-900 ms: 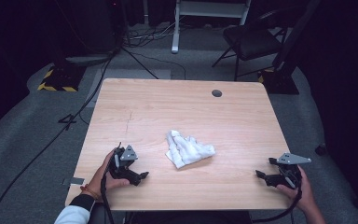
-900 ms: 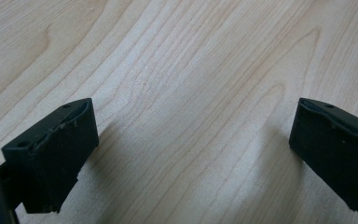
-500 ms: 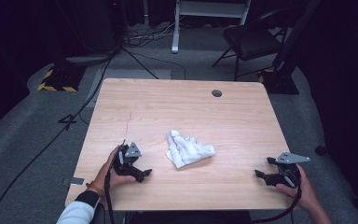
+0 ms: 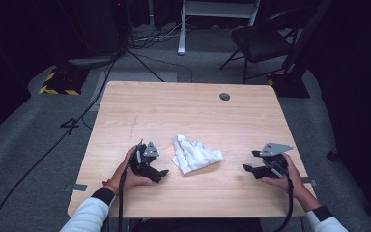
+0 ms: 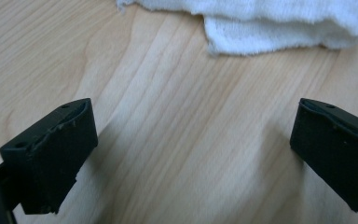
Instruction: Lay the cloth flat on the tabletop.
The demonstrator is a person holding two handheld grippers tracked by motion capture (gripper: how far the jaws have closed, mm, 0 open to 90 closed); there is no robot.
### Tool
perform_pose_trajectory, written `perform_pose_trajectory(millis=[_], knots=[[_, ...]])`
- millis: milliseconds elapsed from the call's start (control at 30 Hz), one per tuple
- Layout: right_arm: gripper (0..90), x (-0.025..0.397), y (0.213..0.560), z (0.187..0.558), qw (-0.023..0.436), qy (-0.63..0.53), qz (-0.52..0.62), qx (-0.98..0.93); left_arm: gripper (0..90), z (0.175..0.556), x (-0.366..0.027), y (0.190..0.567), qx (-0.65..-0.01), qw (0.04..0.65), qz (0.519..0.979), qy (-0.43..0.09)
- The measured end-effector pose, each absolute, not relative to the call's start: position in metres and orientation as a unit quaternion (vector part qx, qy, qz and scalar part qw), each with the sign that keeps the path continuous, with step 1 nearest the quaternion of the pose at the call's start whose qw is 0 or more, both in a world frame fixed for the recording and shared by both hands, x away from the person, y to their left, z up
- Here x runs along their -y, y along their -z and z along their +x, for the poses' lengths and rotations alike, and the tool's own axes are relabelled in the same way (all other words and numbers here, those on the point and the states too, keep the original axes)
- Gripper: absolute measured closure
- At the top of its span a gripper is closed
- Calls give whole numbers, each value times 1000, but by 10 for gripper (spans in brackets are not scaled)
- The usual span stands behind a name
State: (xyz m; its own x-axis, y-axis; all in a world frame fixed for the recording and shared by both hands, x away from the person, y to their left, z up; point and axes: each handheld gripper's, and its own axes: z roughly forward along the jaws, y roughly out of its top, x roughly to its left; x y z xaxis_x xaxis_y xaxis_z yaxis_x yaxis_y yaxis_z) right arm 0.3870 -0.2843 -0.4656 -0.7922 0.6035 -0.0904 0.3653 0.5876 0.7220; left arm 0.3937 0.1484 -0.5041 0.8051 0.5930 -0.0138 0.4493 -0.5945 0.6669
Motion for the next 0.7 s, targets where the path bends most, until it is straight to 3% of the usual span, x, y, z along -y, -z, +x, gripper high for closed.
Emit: perform_pose_trajectory(millis=[267,400,567,700], knots=[[381,191,452,399,155,-390,206,-884,183,408,-125,503,-281,359,883,-106],[399,168,461,407,150,-375,203,-892,317,411,-114,501,-260,366,888,-98],[568,167,467,410,123,-374,206,-896,606,413,-108,498,-230,372,895,-85],[703,171,466,404,131,-375,189,-898,740,413,-108,498,-222,371,898,-81]])
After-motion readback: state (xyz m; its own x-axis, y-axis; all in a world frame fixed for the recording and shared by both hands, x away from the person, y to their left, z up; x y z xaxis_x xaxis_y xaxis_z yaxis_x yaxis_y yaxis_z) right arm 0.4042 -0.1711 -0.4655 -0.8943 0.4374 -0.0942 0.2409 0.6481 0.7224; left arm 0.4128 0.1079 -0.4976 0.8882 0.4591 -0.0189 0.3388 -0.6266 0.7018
